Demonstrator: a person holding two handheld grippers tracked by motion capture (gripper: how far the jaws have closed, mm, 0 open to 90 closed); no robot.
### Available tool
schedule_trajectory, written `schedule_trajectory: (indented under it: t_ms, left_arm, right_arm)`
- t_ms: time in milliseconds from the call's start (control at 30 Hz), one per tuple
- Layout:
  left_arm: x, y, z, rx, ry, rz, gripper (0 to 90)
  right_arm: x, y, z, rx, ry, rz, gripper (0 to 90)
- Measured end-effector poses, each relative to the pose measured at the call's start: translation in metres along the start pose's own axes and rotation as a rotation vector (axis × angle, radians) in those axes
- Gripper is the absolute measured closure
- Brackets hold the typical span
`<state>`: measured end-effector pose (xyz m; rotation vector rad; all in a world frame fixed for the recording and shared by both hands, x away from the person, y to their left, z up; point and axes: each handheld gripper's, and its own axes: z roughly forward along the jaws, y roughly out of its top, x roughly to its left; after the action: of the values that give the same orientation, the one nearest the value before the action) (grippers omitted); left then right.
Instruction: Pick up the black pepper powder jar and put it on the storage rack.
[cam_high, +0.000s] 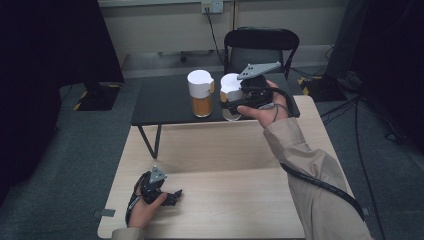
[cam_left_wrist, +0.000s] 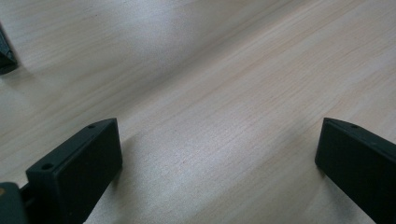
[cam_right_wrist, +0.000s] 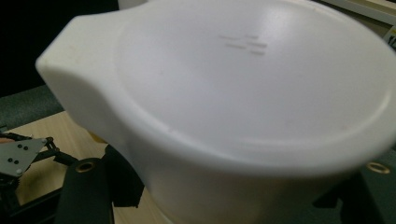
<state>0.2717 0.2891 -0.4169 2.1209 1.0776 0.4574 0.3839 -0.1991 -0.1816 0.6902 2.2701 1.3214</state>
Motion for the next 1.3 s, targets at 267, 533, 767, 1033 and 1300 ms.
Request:
schedule_trajectory:
  t_ms: [267, 533, 767, 1033, 1300]
  left_arm:
    - [0.0, 0.0, 0.0, 0.0, 0.0, 0.0, 0.0]
    - [0.0, 0.0, 0.0, 0.0, 0.0, 0.0, 0.0]
    - [0.0, 0.0, 0.0, 0.0, 0.0, 0.0, 0.0]
    - [0.0, 0.0, 0.0, 0.0, 0.0, 0.0, 0.0]
    - [0.0, 0.0, 0.0, 0.0, 0.0, 0.0, 0.0]
  right_arm:
    - [-0.004, 0.0, 0.007, 0.006, -0.019, 0.006, 30.5]
    - [-0.006, 0.003, 0.012, 0.004, -0.037, 0.011, 30.5]
    - [-0.007, 0.004, 0.013, 0.008, -0.047, 0.018, 30.4]
    - [-0.008, 0.002, 0.016, 0.02, -0.065, 0.024, 30.4]
    - [-0.011, 0.0, 0.018, 0.013, -0.06, 0.038, 30.4]
